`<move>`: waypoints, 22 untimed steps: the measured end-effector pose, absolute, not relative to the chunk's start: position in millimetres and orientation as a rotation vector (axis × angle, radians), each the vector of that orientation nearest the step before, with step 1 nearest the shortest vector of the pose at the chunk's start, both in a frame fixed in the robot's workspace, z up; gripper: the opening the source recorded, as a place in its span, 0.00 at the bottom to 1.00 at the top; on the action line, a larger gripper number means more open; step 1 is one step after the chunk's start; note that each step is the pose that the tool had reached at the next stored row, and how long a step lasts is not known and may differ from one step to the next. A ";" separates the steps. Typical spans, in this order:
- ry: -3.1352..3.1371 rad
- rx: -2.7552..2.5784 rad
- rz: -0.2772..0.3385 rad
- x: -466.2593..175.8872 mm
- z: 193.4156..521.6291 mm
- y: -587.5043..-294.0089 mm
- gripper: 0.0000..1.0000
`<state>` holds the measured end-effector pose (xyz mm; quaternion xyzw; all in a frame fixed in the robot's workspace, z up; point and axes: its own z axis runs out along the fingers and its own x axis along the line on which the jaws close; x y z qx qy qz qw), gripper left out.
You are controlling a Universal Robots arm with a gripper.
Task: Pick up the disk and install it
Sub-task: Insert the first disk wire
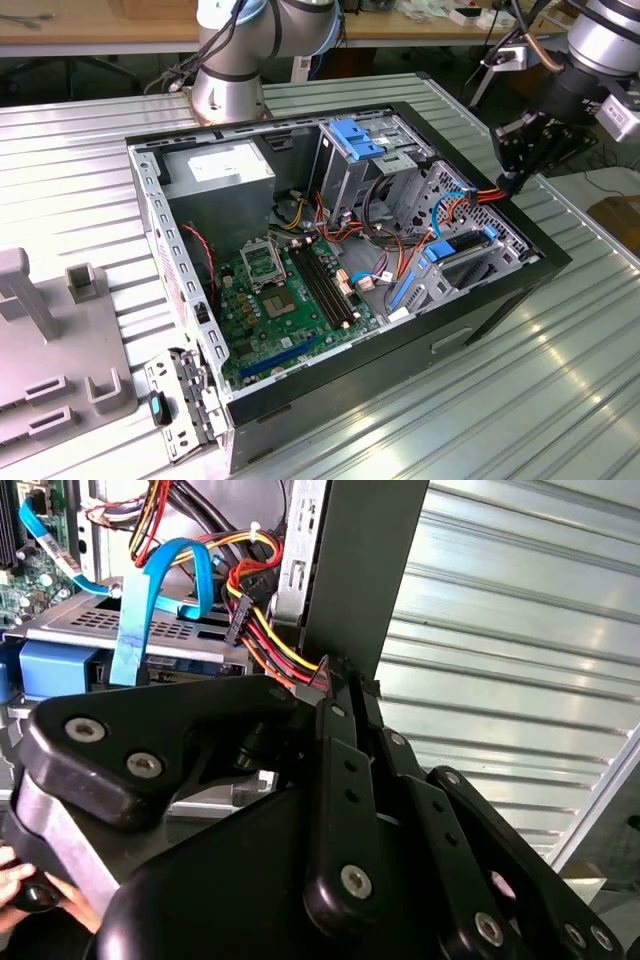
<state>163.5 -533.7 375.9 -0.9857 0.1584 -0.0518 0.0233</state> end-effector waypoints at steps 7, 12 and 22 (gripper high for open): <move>0.665 -3.028 -0.164 163.5 375.2 -533.8 0.17; 0.757 -3.011 -0.166 163.5 375.3 -533.8 0.17; 0.912 -2.974 -0.169 163.4 375.3 -533.8 0.17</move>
